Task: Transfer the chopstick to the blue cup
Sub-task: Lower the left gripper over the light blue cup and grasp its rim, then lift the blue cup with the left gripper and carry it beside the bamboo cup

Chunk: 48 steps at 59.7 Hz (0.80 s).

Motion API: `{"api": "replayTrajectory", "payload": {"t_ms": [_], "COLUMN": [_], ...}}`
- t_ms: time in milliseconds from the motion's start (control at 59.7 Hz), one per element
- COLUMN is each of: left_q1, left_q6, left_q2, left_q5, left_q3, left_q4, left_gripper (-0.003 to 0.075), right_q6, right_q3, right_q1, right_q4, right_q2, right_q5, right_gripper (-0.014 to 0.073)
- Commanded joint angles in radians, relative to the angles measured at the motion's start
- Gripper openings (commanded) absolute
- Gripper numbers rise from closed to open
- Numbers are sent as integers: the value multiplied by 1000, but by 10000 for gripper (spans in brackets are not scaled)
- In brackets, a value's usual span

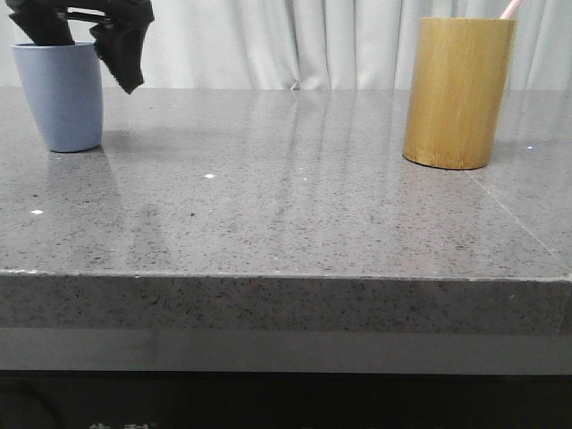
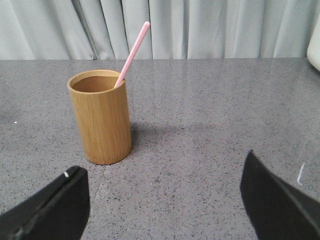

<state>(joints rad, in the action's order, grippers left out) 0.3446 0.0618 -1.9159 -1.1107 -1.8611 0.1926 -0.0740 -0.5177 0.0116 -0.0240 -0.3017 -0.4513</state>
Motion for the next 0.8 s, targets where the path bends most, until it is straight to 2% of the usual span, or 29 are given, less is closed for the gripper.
{"api": "replayTrajectory", "payload": {"t_ms": [0, 134, 218, 368, 469, 670, 787], "left_q1": [-2, -2, -2, -2, 17, 114, 185], "left_q6": [0, 0, 0, 0, 0, 0, 0], "left_q2": [51, 51, 51, 51, 51, 51, 51], "left_q5": [54, 79, 85, 70, -2, -110, -73], "left_q3": [-33, -33, -33, -35, -68, -210, -246], "left_q4": [11, 13, 17, 24, 24, 3, -82], "left_gripper": [354, 102, -20, -19, -19, -19, -19], "right_q6": [5, 5, 5, 5, 5, 5, 5], "right_q3": [-34, -34, -34, -34, -34, -34, -34], "right_q1": [-6, -6, -6, -6, -6, -6, -6], "right_q4": [3, 3, 3, 3, 3, 3, 3], "right_q2": [-16, -16, -16, -16, -16, -16, -16], "right_q5": [74, 74, 74, 74, 74, 75, 75], "right_gripper": [624, 624, 624, 624, 624, 624, 624]}}
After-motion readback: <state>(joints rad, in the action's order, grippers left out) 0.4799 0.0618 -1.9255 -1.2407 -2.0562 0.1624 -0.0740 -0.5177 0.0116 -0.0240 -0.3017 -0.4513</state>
